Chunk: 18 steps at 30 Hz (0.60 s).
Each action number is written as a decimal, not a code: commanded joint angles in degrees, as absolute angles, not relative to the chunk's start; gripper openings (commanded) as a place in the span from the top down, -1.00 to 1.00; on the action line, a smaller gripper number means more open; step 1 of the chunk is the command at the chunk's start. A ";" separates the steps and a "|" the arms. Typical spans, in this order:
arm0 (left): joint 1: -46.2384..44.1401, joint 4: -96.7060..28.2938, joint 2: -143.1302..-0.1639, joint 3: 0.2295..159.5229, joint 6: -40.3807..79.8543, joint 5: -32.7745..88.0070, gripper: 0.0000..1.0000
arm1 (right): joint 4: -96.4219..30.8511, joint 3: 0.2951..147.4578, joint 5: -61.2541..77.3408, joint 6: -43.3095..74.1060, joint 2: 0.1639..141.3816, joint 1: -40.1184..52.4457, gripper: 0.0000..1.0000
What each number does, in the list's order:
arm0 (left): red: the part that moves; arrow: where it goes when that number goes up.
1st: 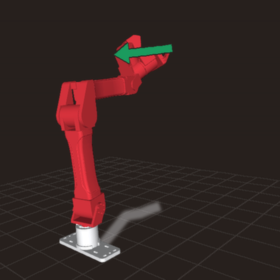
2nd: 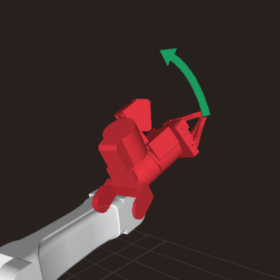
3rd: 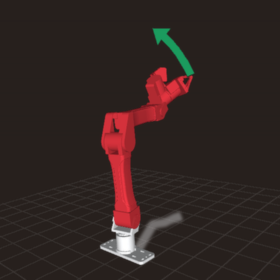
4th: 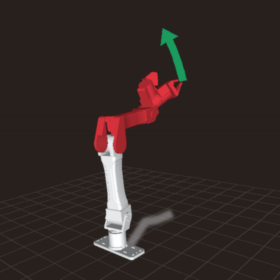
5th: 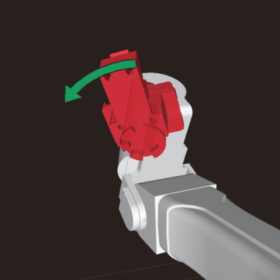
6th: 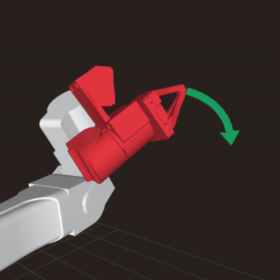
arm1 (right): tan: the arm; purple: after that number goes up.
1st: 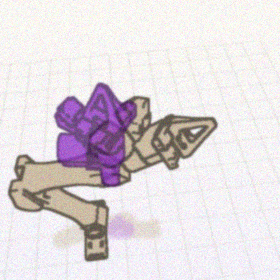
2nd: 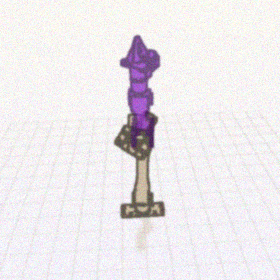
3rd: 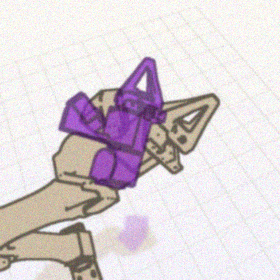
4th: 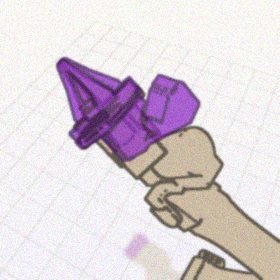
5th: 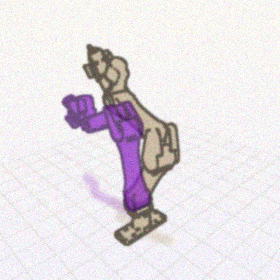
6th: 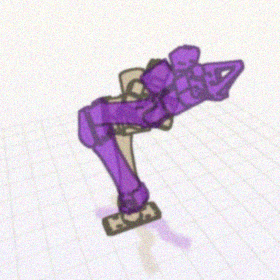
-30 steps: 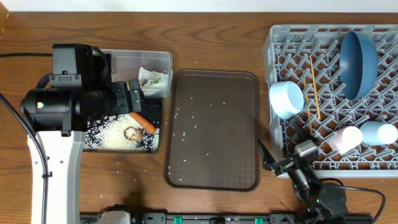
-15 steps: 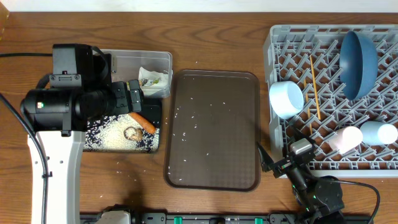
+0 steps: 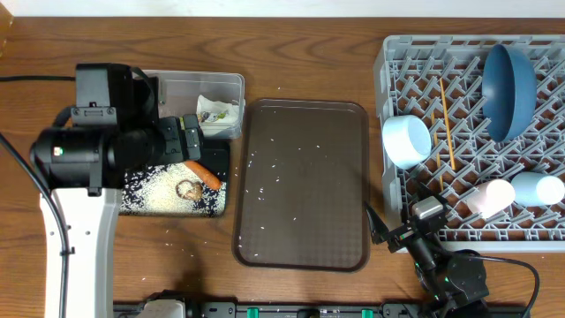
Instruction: Sort waste into correct bins and load items into the dishwasher rack
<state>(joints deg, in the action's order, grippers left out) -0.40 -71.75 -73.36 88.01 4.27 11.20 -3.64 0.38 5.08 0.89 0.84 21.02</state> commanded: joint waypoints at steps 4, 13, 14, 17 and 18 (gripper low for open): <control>-3.01 -70.41 -64.31 82.48 2.20 5.23 -0.96 | -3.88 0.32 4.51 1.67 0.75 19.79 -0.98; -2.98 -41.12 -46.63 62.48 -0.21 4.47 -0.96 | -3.88 0.32 4.51 1.67 0.75 19.79 -0.98; -2.98 -37.47 -44.42 59.22 -0.23 4.47 -0.96 | -3.88 0.32 4.51 1.67 0.75 19.79 -0.98; -2.98 -28.73 -38.41 50.33 -0.21 4.47 -0.96 | -3.88 0.32 4.51 1.67 0.75 19.79 -0.98; -2.98 -26.04 -36.21 47.11 -0.19 4.58 -0.96 | -3.88 0.32 4.51 1.67 0.75 19.79 -0.99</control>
